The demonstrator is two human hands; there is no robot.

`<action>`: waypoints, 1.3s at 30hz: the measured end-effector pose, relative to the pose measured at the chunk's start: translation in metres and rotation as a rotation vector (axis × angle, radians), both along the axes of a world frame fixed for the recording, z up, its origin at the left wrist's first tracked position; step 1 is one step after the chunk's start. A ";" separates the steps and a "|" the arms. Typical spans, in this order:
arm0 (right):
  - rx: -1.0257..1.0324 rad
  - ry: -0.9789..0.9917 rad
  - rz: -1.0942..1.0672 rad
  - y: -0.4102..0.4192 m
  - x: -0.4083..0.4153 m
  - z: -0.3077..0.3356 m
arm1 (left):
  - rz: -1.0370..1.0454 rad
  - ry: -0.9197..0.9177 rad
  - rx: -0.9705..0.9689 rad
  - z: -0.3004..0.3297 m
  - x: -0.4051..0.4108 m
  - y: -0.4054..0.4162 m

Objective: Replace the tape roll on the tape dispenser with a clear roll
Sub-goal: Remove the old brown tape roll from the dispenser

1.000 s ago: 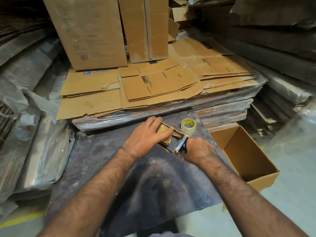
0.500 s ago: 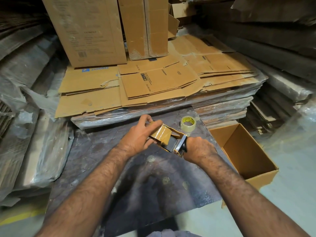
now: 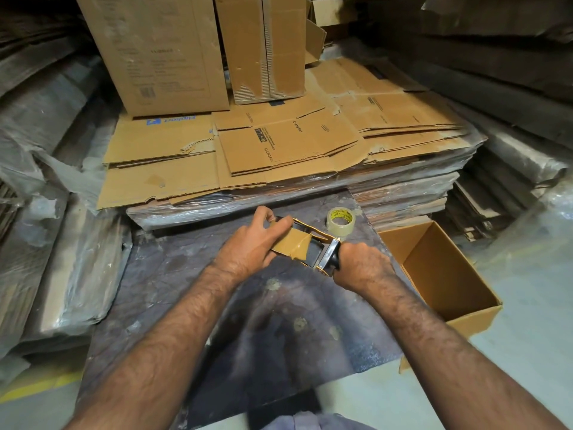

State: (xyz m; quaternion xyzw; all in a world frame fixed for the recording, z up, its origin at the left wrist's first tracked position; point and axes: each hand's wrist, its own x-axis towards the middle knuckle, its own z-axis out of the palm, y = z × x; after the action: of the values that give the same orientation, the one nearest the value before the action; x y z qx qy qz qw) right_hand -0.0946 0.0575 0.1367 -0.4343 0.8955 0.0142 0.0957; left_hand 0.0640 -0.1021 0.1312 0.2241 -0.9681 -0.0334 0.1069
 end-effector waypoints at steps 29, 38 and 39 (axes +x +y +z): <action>-0.059 -0.546 -0.050 0.006 -0.015 -0.022 | -0.032 0.188 0.494 0.011 -0.005 -0.010; -0.052 -0.882 -0.047 0.006 -0.003 -0.019 | 0.172 0.535 1.496 0.006 0.009 0.005; -0.054 -0.915 -0.044 0.006 0.000 -0.019 | 0.177 0.555 1.576 0.007 0.010 0.008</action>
State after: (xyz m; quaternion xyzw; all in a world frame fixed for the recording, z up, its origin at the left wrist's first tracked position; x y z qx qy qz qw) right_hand -0.0947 0.0635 0.1173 -0.3793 0.7702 -0.2045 0.4702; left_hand 0.0737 -0.0944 0.1378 0.2918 -0.5791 -0.7452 0.1557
